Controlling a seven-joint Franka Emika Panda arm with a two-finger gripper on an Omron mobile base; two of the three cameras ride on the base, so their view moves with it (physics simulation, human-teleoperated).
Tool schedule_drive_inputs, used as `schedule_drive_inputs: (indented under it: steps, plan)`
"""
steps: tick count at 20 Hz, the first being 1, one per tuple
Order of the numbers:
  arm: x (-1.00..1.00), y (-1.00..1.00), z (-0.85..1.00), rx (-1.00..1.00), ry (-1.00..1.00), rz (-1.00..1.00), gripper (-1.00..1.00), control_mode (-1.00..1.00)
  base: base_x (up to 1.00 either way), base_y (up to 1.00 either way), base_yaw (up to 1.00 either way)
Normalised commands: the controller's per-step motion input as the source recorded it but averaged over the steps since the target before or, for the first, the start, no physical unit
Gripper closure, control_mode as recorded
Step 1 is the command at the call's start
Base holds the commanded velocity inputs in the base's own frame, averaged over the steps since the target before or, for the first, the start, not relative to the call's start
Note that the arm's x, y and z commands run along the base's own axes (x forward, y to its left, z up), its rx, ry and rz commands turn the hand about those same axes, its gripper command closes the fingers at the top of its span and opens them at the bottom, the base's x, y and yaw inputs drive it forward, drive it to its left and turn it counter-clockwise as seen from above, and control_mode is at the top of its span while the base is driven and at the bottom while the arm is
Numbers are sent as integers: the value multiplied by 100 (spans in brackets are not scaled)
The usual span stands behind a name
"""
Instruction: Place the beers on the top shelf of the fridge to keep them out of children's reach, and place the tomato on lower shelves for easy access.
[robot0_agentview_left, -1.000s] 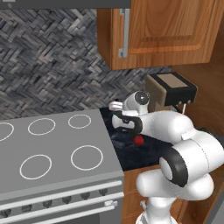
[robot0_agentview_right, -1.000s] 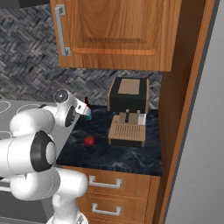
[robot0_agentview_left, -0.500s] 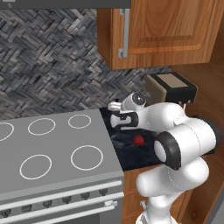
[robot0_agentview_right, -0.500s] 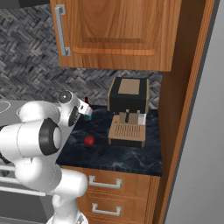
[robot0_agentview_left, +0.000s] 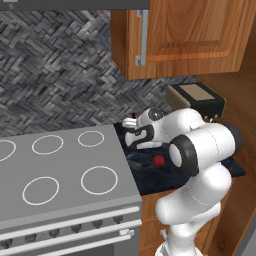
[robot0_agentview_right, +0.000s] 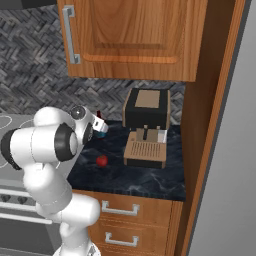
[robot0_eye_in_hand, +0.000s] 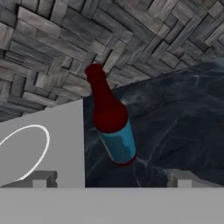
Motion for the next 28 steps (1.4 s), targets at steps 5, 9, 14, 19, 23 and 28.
schedule_drive_inputs:
  steps: [5, 9, 14, 19, 23, 28]
  plan:
    - [27, 0, -10, 0, 0, 0, -100, -100, 0, 0, 0]
    - [27, 0, -9, 0, 0, 0, -100, -100, 0, 0, 0]
    - [28, 4, -10, 0, 0, 0, -100, -100, 0, 0, 0]
    - [25, 6, -9, 0, 0, 0, -100, -100, 0, 0, 0]
    - [21, 6, -9, 0, 0, 0, -100, -100, 0, 0, 0]
    - [22, 6, -11, 0, 0, 0, -100, -100, 0, 0, 0]
